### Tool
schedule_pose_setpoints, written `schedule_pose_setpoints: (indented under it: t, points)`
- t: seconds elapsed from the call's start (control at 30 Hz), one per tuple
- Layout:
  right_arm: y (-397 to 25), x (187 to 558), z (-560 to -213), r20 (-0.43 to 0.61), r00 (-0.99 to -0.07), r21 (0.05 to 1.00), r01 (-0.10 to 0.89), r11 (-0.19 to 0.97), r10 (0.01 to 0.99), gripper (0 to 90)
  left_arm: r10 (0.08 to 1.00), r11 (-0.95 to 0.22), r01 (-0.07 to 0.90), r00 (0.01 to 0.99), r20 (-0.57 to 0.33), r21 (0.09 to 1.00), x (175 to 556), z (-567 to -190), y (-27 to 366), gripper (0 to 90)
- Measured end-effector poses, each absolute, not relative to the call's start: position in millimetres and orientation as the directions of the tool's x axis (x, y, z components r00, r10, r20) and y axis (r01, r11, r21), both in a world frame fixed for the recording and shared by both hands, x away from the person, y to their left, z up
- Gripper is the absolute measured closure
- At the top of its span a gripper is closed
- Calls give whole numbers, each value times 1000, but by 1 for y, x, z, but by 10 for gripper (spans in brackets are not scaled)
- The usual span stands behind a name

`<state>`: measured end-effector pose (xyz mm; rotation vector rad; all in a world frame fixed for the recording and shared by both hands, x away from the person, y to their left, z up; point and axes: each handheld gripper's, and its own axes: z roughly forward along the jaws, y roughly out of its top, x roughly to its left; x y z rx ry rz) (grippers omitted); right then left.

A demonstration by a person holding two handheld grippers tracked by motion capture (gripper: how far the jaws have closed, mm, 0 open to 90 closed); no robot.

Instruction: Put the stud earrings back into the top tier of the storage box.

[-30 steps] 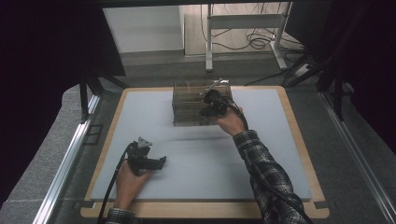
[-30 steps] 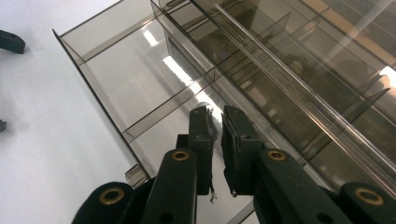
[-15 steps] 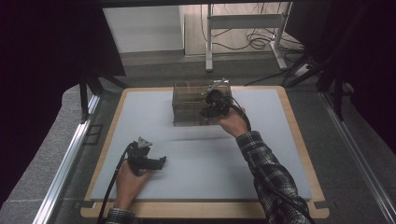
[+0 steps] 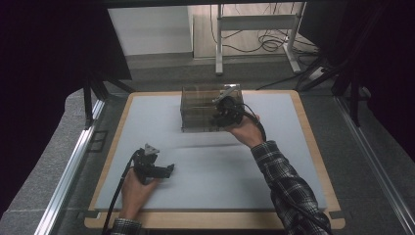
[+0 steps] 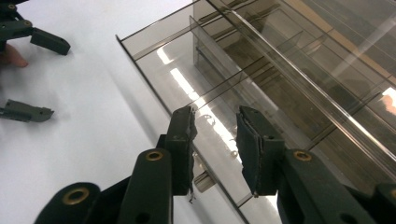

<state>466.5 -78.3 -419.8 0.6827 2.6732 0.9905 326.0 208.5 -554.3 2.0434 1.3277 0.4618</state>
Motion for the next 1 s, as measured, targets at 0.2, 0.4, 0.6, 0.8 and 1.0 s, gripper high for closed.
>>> schedule_pose_setpoints:
  t: [0.2, 0.4, 0.6, 0.8, 1.0]
  points:
    - [-79, 461, -420, -34, -875, 659, 344, 669, 484, 616, 902, -281, 675, 428, -51, 682, 326, -554, 209, 0]
    - [-80, 454, -422, -36, -883, 659, 331, 676, 467, 591, 902, -281, 675, 428, -51, 682, 326, -554, 209, 0]
    - [-84, 448, -427, -33, -886, 656, 330, 679, 463, 536, 903, -276, 675, 425, -54, 684, 326, -554, 208, 0]
    - [-89, 444, -430, -33, -887, 652, 331, 682, 461, 500, 902, -282, 675, 428, -51, 682, 326, -554, 209, 0]
    - [-96, 437, -434, -20, -887, 650, 339, 680, 461, 404, 901, -286, 674, 431, -48, 681, 326, -554, 209, 0]
